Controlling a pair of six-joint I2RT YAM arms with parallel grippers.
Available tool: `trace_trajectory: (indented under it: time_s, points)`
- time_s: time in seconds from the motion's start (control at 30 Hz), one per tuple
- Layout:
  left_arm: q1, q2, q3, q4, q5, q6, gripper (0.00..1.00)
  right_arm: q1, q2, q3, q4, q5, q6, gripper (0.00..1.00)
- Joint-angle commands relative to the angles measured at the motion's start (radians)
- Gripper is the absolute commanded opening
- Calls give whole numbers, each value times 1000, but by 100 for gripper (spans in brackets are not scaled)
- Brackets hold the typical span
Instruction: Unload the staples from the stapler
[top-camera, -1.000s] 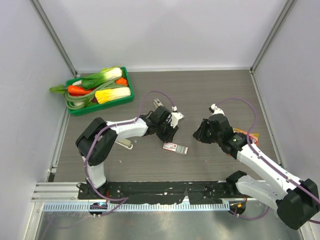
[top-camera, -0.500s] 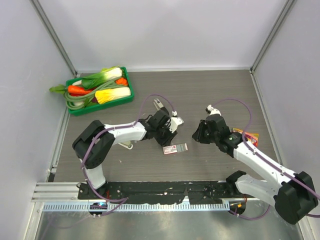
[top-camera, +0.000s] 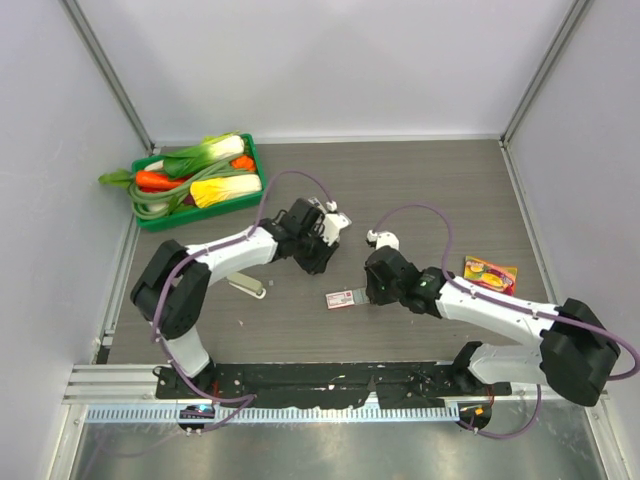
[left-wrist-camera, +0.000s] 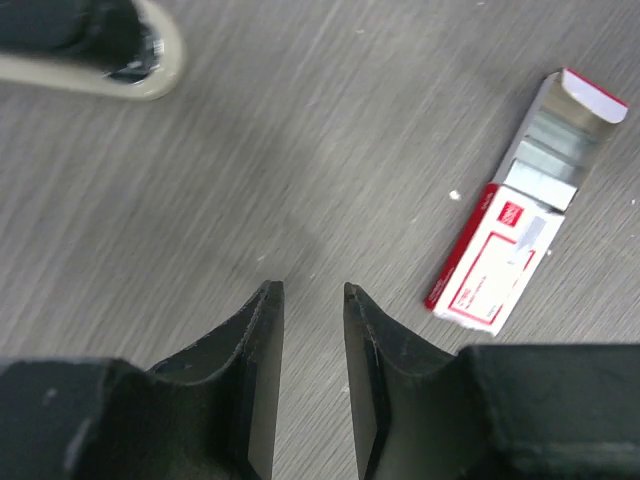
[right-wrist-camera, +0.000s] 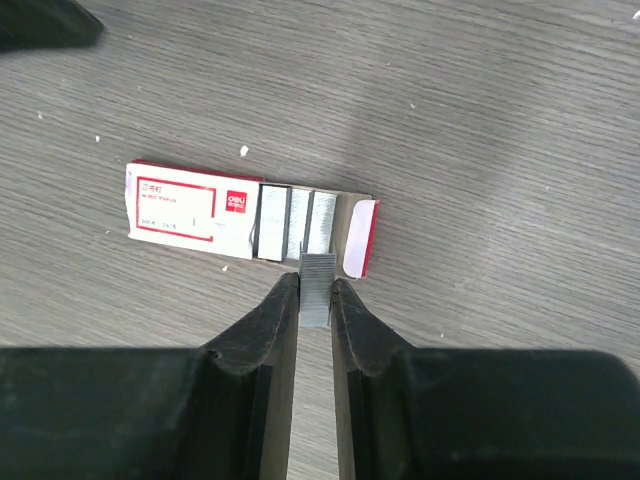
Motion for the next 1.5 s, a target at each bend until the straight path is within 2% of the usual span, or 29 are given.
trace_trajectory:
  time_s: [0.0,0.3,0.57,0.87,0.97,1.1,1.13,1.17,1.47]
  points:
    - [34,-91,19,-73,49,39,34,70,26,54,-9,164,-4,11]
    - [60,-50,49,-151,130,15,33,149,123,100,1,258,12,11]
    - [60,-50,42,-134,98,2,34,150,186,117,37,267,3,11]
    - [60,-65,40,-128,69,-16,43,150,226,108,90,249,2,11]
    - [60,-71,37,-127,69,-19,53,152,232,109,95,245,2,11]
    - [60,-73,36,-127,66,-25,56,152,243,111,100,242,4,11]
    - [60,-73,36,-125,67,-25,66,152,244,109,103,242,4,11]
    - [60,-72,37,-127,66,-25,68,153,246,108,104,242,4,11]
    - [60,-88,25,-113,54,-33,70,155,257,91,115,239,9,11]
